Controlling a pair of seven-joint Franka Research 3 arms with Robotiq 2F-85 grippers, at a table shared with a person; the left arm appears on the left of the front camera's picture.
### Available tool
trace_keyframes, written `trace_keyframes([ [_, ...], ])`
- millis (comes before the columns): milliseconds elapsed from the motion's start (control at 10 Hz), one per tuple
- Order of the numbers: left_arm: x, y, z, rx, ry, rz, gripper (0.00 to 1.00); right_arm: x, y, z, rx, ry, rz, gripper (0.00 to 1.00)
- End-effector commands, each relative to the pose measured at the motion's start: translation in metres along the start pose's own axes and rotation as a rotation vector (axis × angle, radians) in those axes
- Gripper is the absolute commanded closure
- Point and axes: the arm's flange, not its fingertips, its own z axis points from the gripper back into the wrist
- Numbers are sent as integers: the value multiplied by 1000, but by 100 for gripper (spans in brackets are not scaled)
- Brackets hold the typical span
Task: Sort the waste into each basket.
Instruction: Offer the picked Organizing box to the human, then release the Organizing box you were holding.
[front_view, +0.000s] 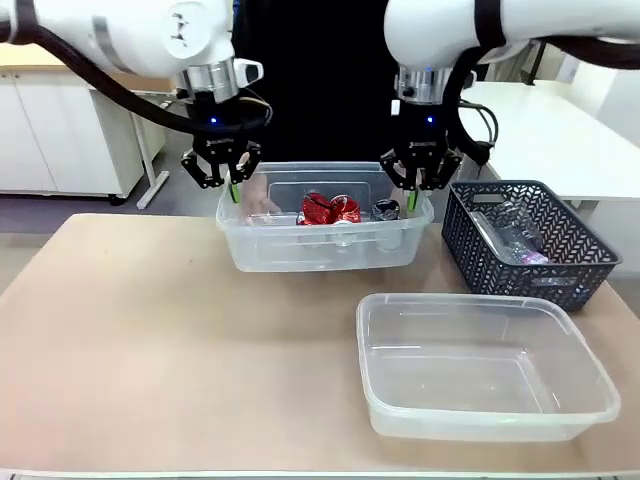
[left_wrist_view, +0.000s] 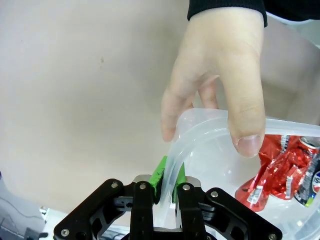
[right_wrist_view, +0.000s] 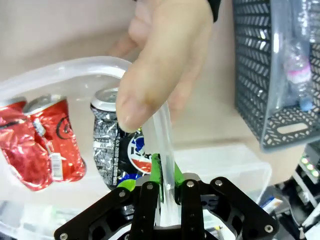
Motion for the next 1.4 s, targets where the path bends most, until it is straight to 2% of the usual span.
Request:
trace_keyframes([
  [0,-10,0,7,-1,-14,0,93,-19,1,-2,4,-31,-3,95],
  [700,-5,0,6,5,0,-4,93,-19,1,-2,4,-31,-3,95],
  [800,-4,-3,8,-5,13,-28,42,-14,-1,4,-4,-21,7,75],
  [900,-5,-6,12,-10,6,-38,35,-31,-29,12,93,-109,-84,41],
  [1000,-7,-8,18,-16,-14,-32,0,-45,-44,16,152,-174,-119,21],
  [1100,-11,-7,23,-30,-34,-21,0,-55,-53,17,187,-236,-131,0],
  [1200,-14,-2,28,-39,-45,-4,0,-56,-59,15,214,-250,-141,0],
  [1300,-19,6,33,-59,-57,-1,11,-57,-61,12,227,-249,-137,0],
])
